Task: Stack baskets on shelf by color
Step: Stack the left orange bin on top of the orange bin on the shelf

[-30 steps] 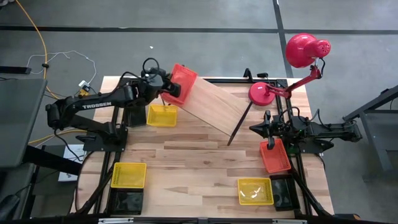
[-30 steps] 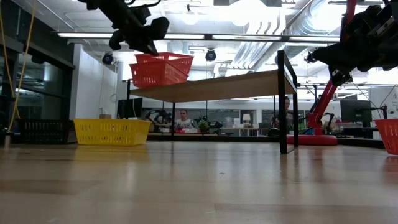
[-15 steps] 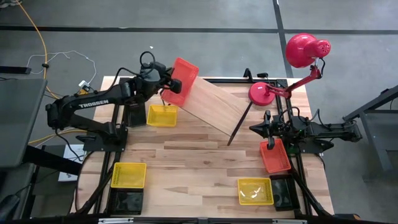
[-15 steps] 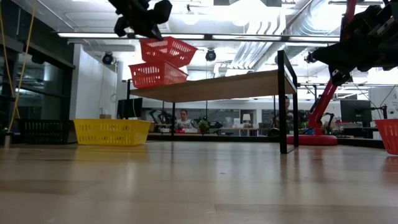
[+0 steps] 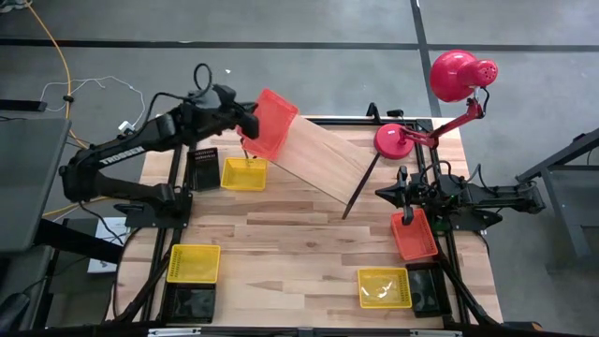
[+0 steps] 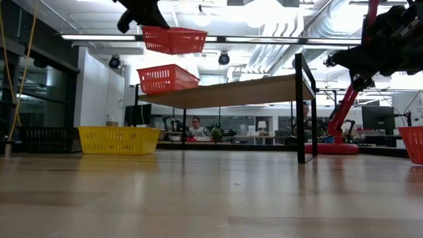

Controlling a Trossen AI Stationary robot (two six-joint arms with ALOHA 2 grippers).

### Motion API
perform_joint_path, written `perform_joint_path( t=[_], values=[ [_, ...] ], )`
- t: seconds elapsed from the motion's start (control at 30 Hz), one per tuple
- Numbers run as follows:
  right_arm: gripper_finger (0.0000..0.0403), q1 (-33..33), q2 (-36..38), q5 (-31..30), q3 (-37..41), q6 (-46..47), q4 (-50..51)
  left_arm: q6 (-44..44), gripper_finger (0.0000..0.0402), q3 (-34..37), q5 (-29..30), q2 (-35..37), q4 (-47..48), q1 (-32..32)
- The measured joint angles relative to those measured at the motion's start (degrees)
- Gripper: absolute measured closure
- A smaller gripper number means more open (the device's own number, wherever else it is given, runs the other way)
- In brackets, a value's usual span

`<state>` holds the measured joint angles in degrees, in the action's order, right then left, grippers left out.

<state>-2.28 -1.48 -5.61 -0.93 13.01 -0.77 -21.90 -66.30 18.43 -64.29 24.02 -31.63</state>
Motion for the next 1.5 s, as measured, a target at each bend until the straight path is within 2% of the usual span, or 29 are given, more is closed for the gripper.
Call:
perform_joint_path(
  t=[0.13,0.3,0.7,0.9,1.27,1.5],
  values=[
    [0.0403,0.0,0.0,0.0,0.0,0.0,0.0,-4.7,0.0401,0.3,-7.2,-1.2,4.3,-2.9],
    [0.0403,0.0,0.0,0.0,0.0,0.0,0.0,-8.2,0.0401,4.5,-9.0,-2.2,-1.2,-2.9],
    [0.0403,0.0,0.0,0.0,0.0,0.0,0.0,-10.8,0.0401,5.7,-5.9,-2.1,-1.5,-5.7],
    [0.0403,0.0,0.0,0.0,0.0,0.0,0.0,-10.3,0.0401,5.7,-3.9,-2.1,2.1,-6.5],
    [0.0403,0.0,0.0,0.0,0.0,0.0,0.0,-10.0,0.0401,5.7,-4.5,-2.1,3.8,-6.6],
    [0.0403,0.0,0.0,0.0,0.0,0.0,0.0,-7.6,0.0371,5.7,-4.5,-2.1,3.8,-6.6]
  ],
)
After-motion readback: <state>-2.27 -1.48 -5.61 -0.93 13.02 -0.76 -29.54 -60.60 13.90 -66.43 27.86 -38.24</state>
